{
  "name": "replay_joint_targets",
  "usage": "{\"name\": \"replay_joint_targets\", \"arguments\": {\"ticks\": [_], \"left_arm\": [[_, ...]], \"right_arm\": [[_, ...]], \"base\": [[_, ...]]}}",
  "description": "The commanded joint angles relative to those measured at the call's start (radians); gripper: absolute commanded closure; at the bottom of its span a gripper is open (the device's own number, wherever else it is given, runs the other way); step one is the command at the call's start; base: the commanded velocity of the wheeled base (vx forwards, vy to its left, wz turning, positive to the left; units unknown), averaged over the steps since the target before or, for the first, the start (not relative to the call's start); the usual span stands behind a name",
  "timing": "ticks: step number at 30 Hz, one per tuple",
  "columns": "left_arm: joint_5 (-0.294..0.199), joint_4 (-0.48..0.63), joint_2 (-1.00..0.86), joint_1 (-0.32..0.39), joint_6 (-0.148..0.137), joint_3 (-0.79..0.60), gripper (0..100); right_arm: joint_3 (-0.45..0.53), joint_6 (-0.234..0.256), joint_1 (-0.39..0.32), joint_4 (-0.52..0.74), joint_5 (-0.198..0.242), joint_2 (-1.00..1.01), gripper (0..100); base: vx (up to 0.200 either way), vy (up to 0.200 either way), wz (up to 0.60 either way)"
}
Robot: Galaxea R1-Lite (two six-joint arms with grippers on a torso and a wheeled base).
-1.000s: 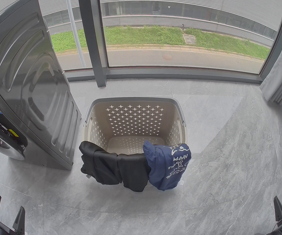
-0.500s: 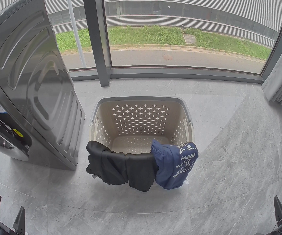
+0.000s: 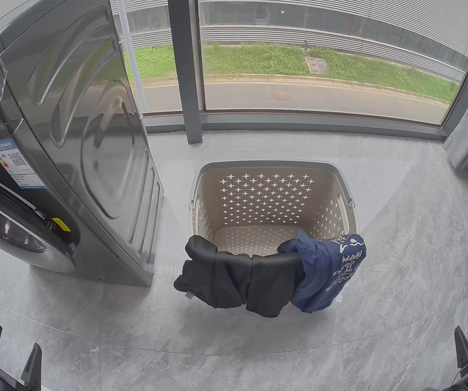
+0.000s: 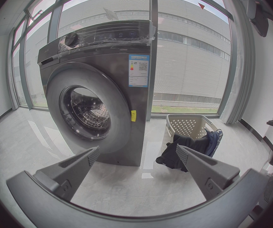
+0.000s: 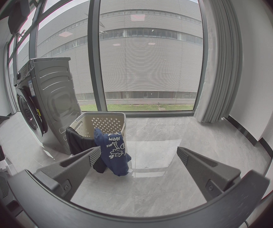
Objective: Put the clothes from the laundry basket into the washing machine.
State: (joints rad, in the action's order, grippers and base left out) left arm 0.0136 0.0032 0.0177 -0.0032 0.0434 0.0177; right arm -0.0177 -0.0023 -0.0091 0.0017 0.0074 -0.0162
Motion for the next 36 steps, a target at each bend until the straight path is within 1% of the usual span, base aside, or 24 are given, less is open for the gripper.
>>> {"name": "replay_joint_targets", "arguments": {"ticks": [1,36], "left_arm": [[0.0,0.0,-0.008,0.0,0.001,-0.015,0],[0.0,0.0,-0.008,0.0,0.004,-0.015,0]], "right_arm": [[0.018,-0.001,0.0,0.0,0.0,0.005,0],[0.018,-0.001,0.0,0.0,0.0,0.005,0]], "base": [[0.0,0.2,0.0],[0.0,0.2,0.0]]}}
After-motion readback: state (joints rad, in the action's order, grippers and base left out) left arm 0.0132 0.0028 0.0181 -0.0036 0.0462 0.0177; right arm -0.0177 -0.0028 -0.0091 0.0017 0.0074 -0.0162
